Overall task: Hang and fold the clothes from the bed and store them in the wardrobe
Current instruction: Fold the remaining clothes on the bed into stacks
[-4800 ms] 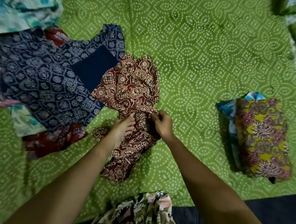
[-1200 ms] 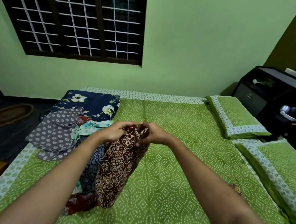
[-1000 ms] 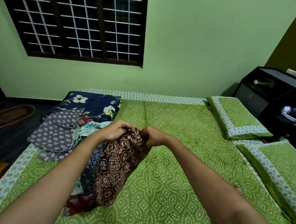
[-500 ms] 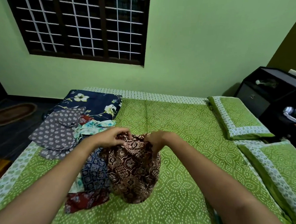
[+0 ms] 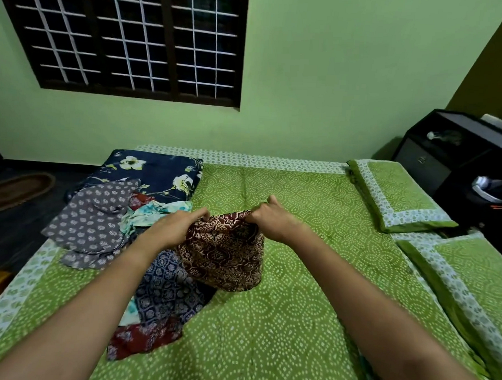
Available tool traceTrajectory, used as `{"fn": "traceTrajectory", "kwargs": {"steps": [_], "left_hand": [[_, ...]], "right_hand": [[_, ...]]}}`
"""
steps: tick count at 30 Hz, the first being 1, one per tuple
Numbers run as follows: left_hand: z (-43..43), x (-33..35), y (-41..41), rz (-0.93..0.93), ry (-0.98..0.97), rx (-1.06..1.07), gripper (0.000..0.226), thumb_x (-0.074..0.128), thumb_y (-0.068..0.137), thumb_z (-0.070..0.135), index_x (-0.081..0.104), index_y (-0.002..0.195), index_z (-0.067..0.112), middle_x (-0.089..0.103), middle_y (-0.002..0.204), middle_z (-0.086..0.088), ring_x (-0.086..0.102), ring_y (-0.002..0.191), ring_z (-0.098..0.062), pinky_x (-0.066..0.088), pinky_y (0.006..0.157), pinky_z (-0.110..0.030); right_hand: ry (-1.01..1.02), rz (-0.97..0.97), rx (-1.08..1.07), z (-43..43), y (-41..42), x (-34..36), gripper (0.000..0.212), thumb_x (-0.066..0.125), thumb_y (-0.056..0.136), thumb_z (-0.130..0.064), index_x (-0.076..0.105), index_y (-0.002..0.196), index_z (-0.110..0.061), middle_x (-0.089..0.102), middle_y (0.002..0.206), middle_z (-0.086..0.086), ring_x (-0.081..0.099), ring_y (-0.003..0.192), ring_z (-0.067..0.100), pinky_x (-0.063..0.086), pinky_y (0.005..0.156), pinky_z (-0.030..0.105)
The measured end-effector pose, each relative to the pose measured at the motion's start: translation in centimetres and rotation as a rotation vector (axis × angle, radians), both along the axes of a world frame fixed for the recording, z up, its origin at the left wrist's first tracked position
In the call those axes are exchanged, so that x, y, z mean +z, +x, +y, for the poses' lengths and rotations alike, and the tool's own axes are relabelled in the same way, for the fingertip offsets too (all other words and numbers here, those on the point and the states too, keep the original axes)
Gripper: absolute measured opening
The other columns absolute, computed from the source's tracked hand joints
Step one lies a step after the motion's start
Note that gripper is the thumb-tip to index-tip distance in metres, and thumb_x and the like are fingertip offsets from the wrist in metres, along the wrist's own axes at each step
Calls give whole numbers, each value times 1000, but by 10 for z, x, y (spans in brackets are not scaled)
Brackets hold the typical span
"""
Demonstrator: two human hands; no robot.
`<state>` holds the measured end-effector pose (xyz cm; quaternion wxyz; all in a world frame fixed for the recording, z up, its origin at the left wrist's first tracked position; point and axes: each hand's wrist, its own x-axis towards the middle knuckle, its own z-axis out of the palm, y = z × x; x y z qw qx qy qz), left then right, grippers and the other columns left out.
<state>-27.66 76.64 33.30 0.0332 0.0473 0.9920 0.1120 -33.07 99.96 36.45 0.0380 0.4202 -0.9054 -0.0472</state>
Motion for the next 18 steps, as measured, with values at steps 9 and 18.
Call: {"fn": "traceTrajectory", "kwargs": {"steps": [9,18], "left_hand": [[-7,-14,1,-331,228,-170,84,60,79,-5,25,139,43,19,152,5,49,119,-18,49,85,-27],[-12,-30,-3,-208,-9,3,23,67,85,27,48,75,16,51,85,-1,49,75,-13,37,64,-27]], "right_hand": [[-283,-152,35,3,-3,11,9,61,87,-10,66,94,-6,57,94,-3,47,85,9,24,108,36],[300,-120,-80,18,-11,13,13,60,89,-23,59,85,-10,60,103,12,46,121,30,25,109,50]]}}
